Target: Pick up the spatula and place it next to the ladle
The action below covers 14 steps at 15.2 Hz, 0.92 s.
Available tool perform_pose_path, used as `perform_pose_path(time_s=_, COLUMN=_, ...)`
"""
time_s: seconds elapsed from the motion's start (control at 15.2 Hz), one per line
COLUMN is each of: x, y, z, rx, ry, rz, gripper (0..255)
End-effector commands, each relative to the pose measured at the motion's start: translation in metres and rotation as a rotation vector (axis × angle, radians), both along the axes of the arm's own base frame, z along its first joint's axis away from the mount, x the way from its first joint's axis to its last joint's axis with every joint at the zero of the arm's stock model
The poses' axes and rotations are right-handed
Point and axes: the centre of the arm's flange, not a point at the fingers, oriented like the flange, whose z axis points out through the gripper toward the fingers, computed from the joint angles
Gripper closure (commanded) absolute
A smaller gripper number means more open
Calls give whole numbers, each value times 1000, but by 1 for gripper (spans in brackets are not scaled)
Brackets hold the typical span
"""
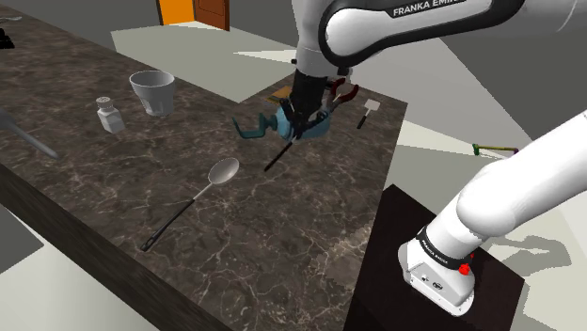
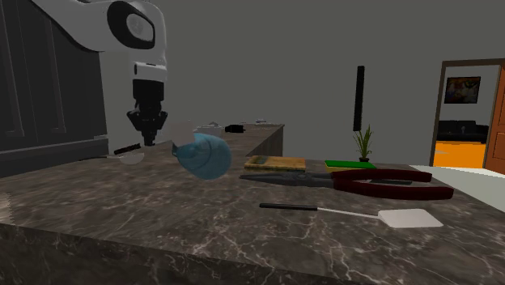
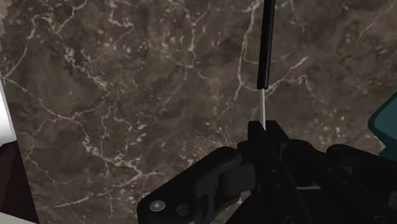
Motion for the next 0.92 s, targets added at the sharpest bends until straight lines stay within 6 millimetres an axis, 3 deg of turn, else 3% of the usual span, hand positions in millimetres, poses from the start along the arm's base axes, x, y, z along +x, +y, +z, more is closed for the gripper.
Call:
perform_pose_path(time_s=0.0, x=1, y=-1, z=-11, rx=0, ry=0, rz=0, gripper=255)
perform_pose_path(time_s=0.46, x=1, y=-1, z=-48, rx=0, ry=0, rz=0, gripper=255)
perform_pose_path(time_s=0.53, x=1, y=0, z=-39, rx=2, ry=-8, rz=0, gripper=255)
perform_pose_path(time_s=0.59, x=1, y=0, z=-39, rx=2, ry=-8, rz=0, gripper=0)
perform_pose_path(time_s=0.66, x=16, y=36, z=-30, rx=-182, ry=81, rz=-34, gripper=0)
perform_pose_path(time_s=0.79, x=48, y=102, z=-35, rx=-520, ry=246, rz=-97, gripper=0)
perform_pose_path(time_s=0.86, x=46, y=100, z=-40, rx=-520, ry=246, rz=-97, gripper=0)
